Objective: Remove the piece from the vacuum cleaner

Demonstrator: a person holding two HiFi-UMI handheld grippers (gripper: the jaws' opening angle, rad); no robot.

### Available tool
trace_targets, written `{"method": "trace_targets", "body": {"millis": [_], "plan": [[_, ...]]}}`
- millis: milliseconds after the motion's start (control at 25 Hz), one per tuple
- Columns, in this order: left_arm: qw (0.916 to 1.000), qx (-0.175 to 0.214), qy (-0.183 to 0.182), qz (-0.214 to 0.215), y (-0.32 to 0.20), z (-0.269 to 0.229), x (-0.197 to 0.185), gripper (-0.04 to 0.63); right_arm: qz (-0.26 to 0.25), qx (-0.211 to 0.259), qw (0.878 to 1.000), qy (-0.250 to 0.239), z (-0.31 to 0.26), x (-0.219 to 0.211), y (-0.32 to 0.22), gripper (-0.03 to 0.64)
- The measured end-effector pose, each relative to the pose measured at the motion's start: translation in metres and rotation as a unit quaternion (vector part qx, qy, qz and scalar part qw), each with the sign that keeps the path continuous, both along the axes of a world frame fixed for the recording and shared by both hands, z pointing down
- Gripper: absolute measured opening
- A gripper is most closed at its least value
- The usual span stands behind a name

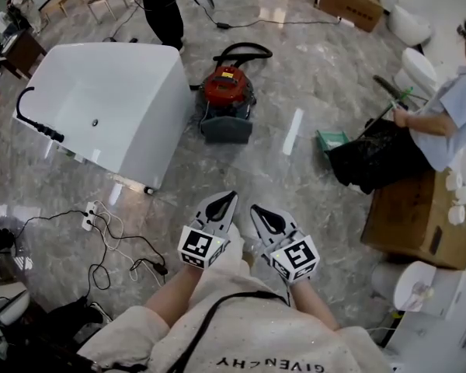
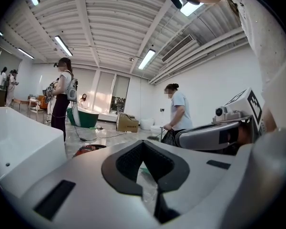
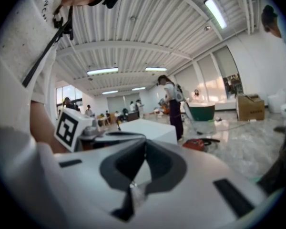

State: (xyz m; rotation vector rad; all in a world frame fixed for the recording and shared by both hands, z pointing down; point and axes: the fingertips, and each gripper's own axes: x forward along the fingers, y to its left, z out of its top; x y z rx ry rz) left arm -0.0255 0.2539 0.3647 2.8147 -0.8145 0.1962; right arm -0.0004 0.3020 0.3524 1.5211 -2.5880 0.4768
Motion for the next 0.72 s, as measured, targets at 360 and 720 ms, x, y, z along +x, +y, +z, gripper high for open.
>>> {"method": "trace_targets", "body": {"millis": [360, 720], "plan": [[0.9999, -0.008, -0.004, -0.008, -0.063, 0.013, 0.001, 0.02, -0.007, -0.016, 1.0, 0.001, 0.012, 0.0, -0.061, 0.014], [0.9995, -0.018, -0.002, -0.026, -0.127, 0.031, -0.006, 0.02, -0.023, -0.033, 0.999, 0.01, 0.029, -0.003, -0.124, 0.014]]}}
